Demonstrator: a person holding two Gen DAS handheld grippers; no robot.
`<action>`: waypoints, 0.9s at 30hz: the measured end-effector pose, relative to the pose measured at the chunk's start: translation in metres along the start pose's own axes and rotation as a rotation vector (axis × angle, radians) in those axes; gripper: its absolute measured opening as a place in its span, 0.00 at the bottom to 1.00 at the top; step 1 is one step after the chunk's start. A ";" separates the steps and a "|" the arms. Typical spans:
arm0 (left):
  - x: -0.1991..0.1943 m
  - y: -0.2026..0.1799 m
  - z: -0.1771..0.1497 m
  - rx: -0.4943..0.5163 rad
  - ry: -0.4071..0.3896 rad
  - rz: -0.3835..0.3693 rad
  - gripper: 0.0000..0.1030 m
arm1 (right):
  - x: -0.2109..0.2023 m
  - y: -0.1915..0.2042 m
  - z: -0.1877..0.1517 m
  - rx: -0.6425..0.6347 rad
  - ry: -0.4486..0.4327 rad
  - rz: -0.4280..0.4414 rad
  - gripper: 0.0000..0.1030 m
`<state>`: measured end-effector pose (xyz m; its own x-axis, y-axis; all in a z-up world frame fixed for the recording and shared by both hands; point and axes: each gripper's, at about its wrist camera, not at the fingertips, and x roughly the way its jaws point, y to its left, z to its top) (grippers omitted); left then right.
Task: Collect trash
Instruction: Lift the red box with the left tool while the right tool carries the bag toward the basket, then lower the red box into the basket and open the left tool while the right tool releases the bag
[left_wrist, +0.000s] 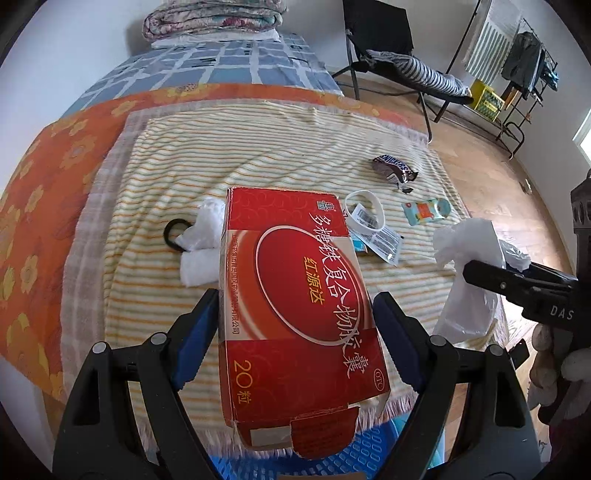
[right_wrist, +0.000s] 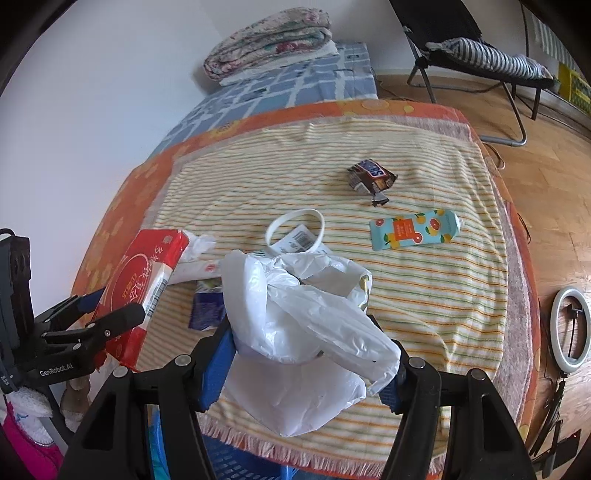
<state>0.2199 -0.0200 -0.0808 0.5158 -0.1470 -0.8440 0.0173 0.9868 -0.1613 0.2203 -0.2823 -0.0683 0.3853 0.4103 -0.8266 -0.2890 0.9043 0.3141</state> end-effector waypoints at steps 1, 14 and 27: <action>-0.005 0.001 -0.002 -0.002 -0.005 -0.002 0.83 | -0.003 0.002 -0.002 -0.001 -0.002 0.004 0.66; -0.067 0.011 -0.059 -0.011 -0.038 -0.022 0.83 | -0.032 0.035 -0.044 -0.037 -0.012 0.040 0.66; -0.095 0.017 -0.129 -0.036 -0.004 -0.041 0.83 | -0.041 0.062 -0.104 -0.057 0.017 0.070 0.66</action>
<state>0.0606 0.0016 -0.0696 0.5189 -0.1870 -0.8341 0.0082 0.9768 -0.2139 0.0951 -0.2557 -0.0636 0.3472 0.4699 -0.8115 -0.3646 0.8650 0.3448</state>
